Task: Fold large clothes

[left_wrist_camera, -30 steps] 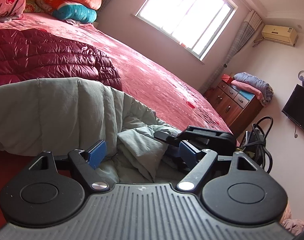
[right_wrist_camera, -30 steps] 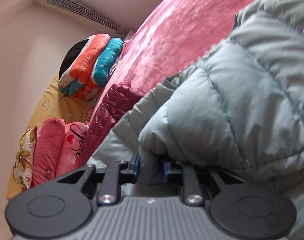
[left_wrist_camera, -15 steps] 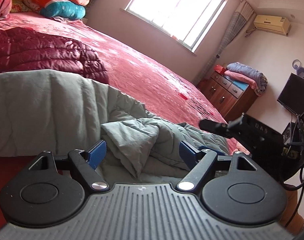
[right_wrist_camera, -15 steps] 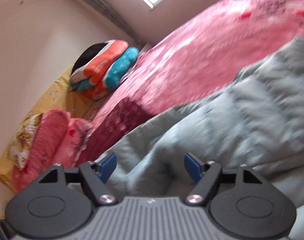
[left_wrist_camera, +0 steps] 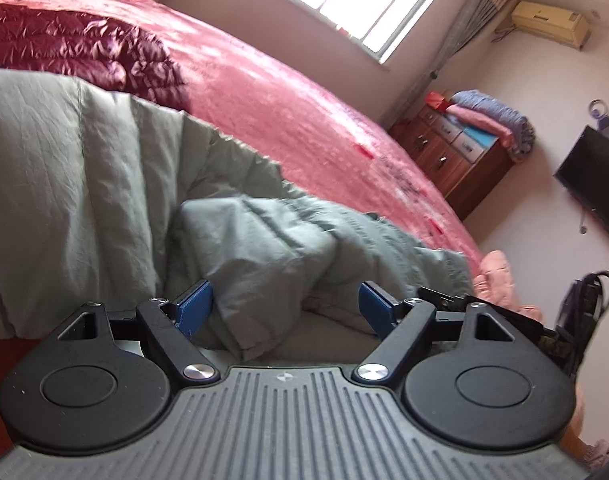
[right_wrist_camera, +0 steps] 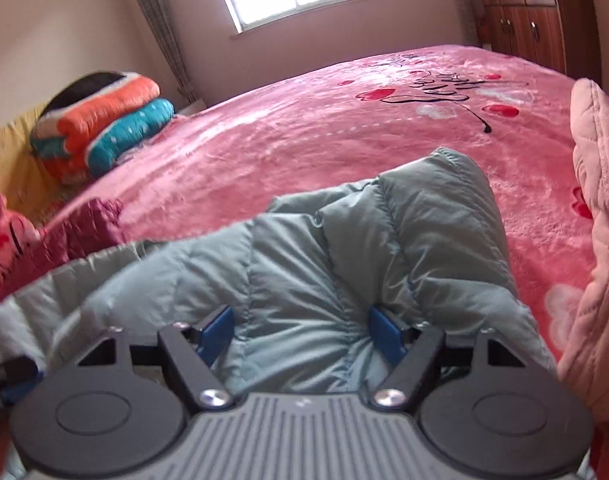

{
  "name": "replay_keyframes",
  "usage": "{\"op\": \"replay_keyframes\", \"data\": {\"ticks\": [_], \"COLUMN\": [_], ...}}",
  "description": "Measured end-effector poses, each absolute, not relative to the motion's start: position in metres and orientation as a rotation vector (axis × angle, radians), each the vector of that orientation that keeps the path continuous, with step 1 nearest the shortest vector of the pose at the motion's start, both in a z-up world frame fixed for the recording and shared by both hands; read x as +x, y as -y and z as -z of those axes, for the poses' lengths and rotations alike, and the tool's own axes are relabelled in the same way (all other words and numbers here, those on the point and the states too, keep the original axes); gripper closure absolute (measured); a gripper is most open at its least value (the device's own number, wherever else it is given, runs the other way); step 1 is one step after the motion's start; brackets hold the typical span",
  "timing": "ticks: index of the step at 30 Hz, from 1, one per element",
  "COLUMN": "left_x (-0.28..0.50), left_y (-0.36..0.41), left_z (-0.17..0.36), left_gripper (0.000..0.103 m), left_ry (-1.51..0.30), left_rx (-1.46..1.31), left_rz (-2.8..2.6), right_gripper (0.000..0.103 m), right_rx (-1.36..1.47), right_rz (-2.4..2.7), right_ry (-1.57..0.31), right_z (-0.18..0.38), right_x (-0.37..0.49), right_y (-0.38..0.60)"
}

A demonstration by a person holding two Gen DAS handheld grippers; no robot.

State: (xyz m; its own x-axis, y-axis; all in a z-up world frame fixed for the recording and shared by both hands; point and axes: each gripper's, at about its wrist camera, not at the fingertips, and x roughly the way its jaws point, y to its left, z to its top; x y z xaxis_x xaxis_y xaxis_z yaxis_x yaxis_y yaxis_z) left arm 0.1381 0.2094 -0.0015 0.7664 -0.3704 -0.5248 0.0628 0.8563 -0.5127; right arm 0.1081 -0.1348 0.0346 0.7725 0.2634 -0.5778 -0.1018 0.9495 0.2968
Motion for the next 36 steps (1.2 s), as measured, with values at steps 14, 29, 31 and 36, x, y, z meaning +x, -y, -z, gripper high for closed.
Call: {"op": "replay_keyframes", "data": {"ticks": [14, 29, 31, 36], "left_x": [0.16, 0.069, 0.051, 0.01], "left_y": [-0.202, -0.194, -0.196, -0.206], "left_z": [0.012, -0.038, -0.044, -0.056], "left_gripper": [0.005, 0.005, 0.005, 0.005], "left_ry": [-0.716, -0.548, -0.538, -0.52], "left_rx": [-0.441, -0.3, -0.287, -0.264], "left_rz": [0.136, 0.123, 0.112, 0.063], "right_gripper": [0.026, 0.007, 0.007, 0.007], "right_rx": [0.061, 0.213, 0.202, 0.186], "right_rz": [-0.172, -0.067, -0.064, -0.086], "right_ry": [-0.661, -0.56, -0.559, -0.565], "right_z": [-0.016, -0.063, -0.063, -0.063], "right_x": [0.106, 0.005, -0.009, -0.036], "right_y": [0.122, 0.138, 0.137, 0.131]}}
